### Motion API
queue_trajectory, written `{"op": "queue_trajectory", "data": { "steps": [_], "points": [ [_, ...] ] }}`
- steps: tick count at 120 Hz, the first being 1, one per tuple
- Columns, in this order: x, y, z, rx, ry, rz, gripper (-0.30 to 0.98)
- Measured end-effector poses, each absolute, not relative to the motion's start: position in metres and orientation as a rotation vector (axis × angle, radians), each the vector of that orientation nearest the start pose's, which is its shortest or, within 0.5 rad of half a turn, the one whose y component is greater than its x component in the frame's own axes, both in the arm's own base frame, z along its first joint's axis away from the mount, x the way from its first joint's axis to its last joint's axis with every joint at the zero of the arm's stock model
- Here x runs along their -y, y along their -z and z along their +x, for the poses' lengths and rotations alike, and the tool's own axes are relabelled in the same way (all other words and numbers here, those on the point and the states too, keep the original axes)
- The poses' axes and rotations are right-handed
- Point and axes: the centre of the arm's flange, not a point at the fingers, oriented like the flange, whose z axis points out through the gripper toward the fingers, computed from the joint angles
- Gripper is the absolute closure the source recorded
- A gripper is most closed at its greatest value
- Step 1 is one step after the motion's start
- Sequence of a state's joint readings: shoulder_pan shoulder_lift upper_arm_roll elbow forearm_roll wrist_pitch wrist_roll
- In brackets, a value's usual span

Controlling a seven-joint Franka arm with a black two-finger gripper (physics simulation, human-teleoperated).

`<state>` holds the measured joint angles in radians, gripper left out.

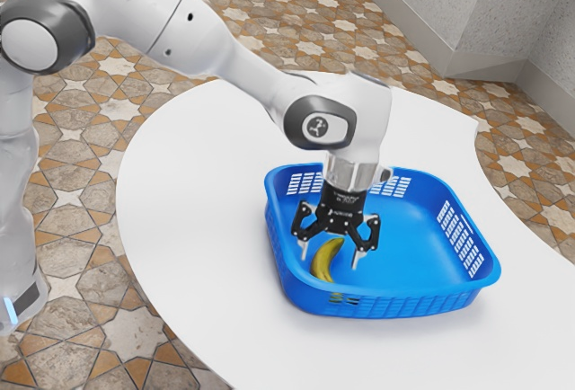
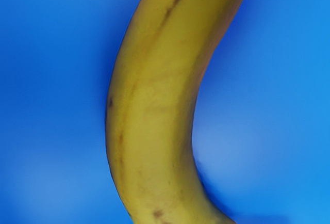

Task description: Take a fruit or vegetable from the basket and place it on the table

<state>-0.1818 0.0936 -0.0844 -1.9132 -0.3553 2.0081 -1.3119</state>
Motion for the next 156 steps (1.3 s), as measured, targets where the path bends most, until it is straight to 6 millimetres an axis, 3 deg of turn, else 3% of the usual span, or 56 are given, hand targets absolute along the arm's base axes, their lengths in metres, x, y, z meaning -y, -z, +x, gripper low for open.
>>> {"op": "queue_trajectory", "data": {
  "steps": [85, 109, 156],
  "points": [
    [0.166, -0.419, 0.568, 1.905, -0.472, -2.738, 0.02],
    [0.163, -0.416, 0.570, 1.914, -0.489, -2.735, 0.24],
    [0.154, -0.404, 0.576, 1.925, -0.512, -2.715, 0.45]
  ]
}}
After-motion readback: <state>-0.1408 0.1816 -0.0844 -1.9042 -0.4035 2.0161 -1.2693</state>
